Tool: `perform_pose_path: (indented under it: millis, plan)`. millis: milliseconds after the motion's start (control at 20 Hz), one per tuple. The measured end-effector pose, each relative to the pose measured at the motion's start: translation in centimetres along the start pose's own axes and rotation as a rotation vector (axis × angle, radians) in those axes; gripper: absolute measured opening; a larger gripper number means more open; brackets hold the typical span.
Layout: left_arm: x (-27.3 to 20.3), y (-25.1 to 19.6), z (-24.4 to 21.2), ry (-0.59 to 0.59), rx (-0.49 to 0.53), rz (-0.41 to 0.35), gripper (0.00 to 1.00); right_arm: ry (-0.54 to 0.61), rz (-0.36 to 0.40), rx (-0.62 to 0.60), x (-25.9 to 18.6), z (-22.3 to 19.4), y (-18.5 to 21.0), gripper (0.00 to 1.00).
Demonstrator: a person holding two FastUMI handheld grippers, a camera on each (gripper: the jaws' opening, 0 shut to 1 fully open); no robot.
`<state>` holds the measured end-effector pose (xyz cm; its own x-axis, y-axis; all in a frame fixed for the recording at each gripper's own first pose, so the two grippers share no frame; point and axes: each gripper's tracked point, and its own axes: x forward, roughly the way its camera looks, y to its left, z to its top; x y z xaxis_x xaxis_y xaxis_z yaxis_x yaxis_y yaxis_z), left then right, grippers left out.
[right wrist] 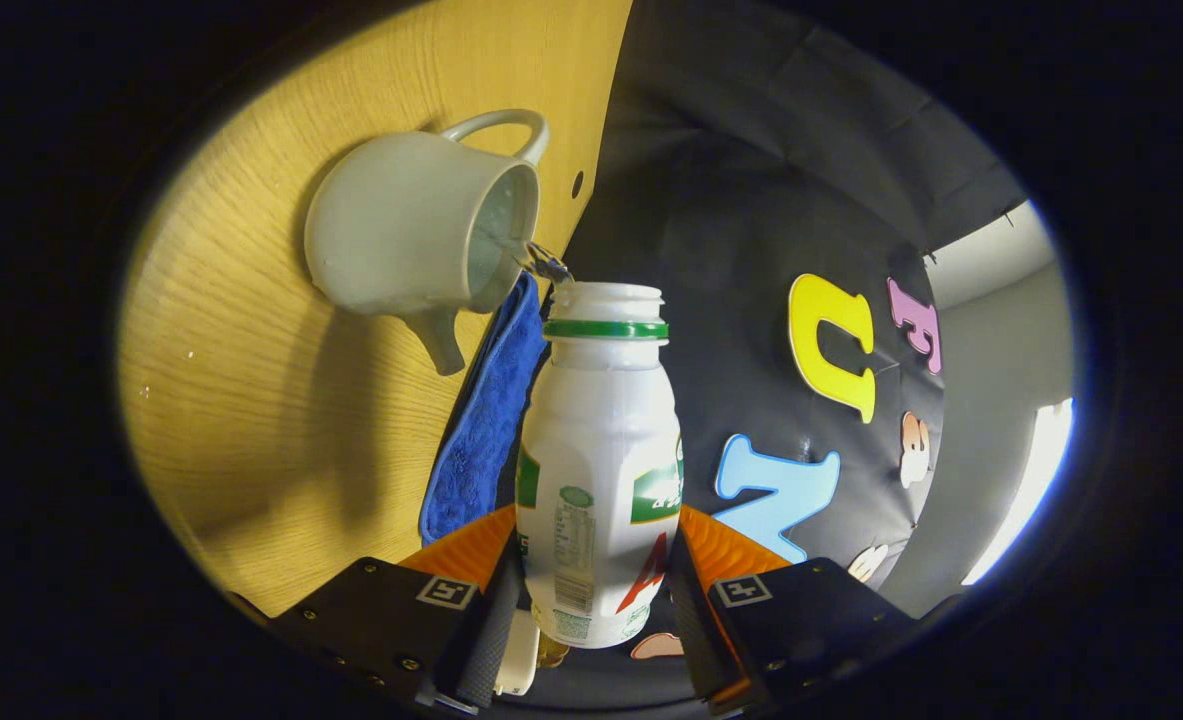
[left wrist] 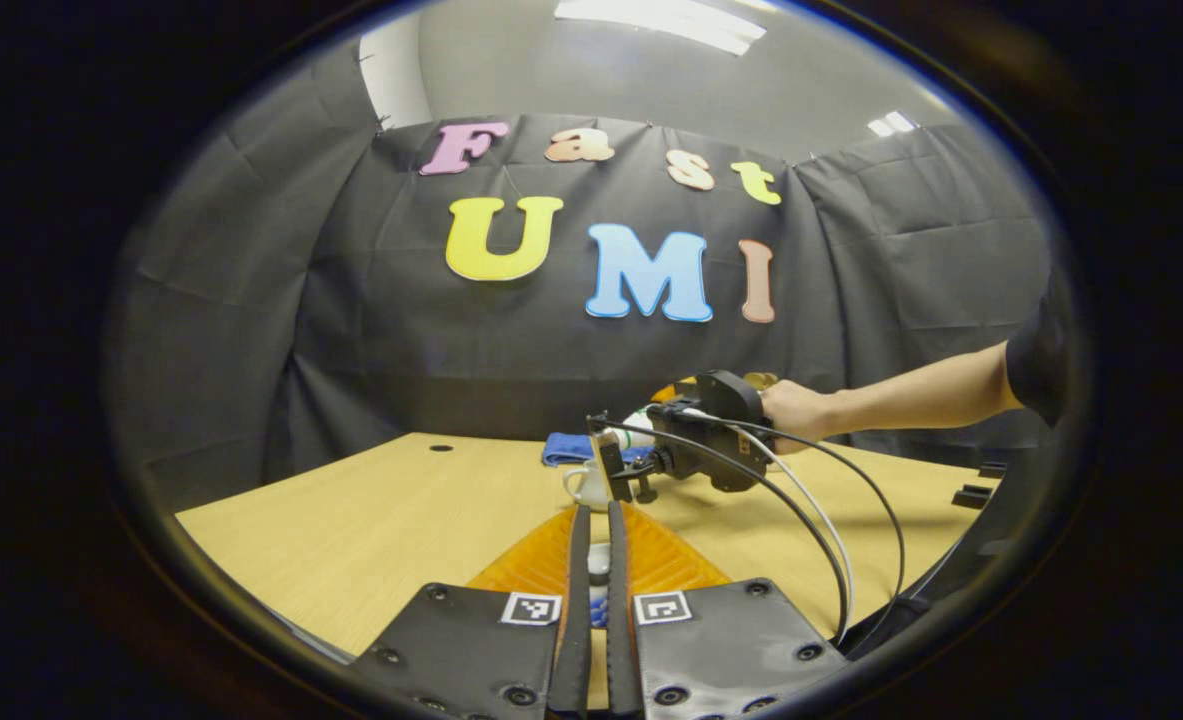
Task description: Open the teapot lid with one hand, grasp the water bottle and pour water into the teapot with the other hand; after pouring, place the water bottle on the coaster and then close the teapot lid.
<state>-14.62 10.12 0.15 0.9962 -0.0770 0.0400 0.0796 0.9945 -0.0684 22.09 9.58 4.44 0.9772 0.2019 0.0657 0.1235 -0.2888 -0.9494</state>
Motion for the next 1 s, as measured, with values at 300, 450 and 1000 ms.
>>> perform_pose_path:
  millis: [300,450,1000]
  plan:
    - [-0.1,0.3,0.3,-0.007,0.008,0.005,0.17,-0.008,-0.016,-0.034,0.2,0.2,-0.6,0.71]
    - [-0.3,0.3,0.4,-0.007,0.009,0.007,0.17,-0.01,-0.022,-0.054,0.1,0.3,-1.0,0.71]
    - [-0.1,0.1,0.3,-0.003,0.013,0.0,0.17,-0.026,-0.05,-0.126,0.4,0.5,-2.2,0.71]
